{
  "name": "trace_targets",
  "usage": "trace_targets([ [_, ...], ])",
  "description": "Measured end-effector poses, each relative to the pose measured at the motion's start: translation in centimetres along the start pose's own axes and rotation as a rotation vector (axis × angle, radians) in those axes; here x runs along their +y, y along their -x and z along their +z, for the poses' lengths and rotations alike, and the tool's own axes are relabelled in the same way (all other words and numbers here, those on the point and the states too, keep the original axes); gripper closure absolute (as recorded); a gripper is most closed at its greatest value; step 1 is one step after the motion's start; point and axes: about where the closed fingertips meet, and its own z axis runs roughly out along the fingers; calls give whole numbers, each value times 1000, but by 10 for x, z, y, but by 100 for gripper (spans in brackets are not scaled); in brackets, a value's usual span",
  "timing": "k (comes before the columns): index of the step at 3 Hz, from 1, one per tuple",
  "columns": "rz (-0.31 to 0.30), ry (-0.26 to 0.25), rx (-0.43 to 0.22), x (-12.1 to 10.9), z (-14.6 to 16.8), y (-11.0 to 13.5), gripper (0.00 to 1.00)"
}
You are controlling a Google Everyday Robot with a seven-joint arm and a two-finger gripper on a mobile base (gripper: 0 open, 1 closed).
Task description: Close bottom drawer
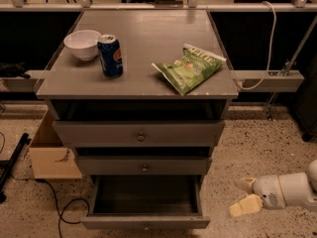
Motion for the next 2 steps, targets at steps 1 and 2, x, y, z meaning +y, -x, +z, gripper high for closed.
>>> trace_targets([
  [1, 20, 27, -134, -2, 15, -15, 0],
  [2, 85, 63, -258, -13, 44, -57, 0],
])
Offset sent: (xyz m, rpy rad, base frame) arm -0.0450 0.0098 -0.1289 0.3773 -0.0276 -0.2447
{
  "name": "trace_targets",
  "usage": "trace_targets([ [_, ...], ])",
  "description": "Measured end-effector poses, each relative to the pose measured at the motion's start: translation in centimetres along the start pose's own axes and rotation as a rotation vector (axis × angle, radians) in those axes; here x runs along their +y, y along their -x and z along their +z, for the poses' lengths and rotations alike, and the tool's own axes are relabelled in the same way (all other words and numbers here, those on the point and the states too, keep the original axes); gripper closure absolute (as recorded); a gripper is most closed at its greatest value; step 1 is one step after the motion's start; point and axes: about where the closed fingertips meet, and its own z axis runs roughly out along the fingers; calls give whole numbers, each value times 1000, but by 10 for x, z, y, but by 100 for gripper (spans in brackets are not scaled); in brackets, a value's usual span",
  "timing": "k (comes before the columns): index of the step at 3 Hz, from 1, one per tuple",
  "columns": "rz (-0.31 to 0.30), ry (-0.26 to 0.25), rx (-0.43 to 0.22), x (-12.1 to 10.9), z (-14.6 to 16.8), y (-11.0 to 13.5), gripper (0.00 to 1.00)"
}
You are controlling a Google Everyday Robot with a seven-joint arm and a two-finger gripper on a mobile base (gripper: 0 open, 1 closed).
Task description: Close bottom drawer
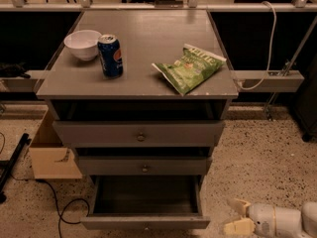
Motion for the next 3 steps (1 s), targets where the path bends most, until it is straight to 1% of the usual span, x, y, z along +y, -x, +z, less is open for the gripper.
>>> trace_targets([
  [1, 46, 7, -54, -13, 17, -32, 0],
  [2, 64, -8, -45, -22, 29, -54, 0],
  [3, 45, -12, -33, -20, 32, -54, 0],
])
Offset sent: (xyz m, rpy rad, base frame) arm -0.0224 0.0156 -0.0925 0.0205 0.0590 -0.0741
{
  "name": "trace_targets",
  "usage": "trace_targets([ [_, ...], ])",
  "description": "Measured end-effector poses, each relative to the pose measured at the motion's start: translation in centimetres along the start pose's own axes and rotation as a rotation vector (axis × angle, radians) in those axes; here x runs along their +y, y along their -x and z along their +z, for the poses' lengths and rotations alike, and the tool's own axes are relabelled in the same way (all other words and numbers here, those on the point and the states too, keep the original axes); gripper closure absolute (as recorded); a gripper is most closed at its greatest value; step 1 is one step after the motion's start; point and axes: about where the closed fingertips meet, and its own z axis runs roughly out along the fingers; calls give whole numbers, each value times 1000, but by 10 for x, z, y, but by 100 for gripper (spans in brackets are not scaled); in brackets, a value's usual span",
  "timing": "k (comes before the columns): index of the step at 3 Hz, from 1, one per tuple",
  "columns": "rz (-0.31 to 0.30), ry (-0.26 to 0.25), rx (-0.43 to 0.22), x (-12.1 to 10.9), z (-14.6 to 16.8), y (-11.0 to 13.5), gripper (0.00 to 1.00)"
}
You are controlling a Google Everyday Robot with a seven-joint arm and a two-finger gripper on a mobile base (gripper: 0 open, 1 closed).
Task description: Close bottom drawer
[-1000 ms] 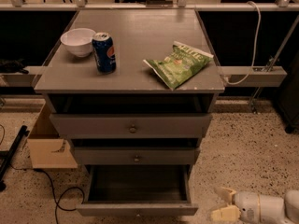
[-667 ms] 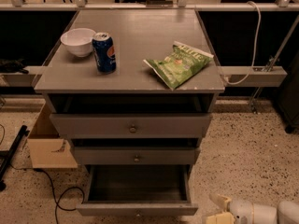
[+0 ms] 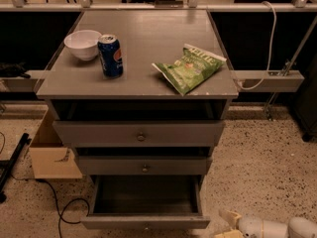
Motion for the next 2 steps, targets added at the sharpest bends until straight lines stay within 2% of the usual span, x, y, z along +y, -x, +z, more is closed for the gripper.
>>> trace_targets([
  [1, -59, -32, 10, 4, 3, -7, 0],
  [2, -137, -111, 25, 0, 9, -18, 0],
])
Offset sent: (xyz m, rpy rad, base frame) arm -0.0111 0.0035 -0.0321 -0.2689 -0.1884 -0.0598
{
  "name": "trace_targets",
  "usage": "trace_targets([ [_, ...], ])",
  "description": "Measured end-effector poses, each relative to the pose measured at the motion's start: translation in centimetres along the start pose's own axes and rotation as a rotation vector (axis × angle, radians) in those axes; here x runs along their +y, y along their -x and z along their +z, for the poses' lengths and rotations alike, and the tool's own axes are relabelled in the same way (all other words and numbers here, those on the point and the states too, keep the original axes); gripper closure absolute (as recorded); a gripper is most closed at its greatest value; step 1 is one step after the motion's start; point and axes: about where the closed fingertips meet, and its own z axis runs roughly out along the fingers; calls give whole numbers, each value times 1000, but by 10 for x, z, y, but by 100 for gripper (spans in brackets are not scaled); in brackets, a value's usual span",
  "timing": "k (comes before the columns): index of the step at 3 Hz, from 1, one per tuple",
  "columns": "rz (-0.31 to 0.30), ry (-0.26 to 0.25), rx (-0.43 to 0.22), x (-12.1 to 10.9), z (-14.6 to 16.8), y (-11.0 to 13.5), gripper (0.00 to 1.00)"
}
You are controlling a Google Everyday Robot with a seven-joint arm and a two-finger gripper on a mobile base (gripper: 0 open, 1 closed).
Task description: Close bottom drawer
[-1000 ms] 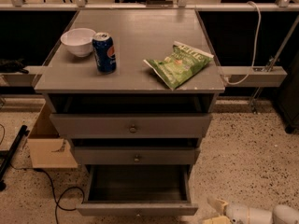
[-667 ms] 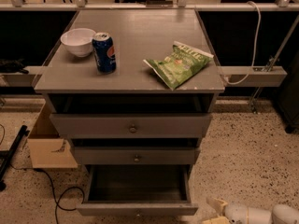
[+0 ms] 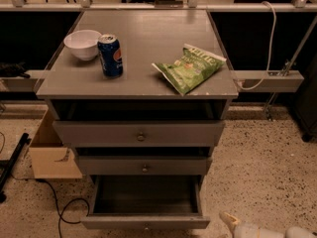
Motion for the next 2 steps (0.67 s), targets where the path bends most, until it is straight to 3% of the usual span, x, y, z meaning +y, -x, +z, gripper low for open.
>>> trace_targets([
  [2, -95, -142, -16, -9, 17, -16, 0],
])
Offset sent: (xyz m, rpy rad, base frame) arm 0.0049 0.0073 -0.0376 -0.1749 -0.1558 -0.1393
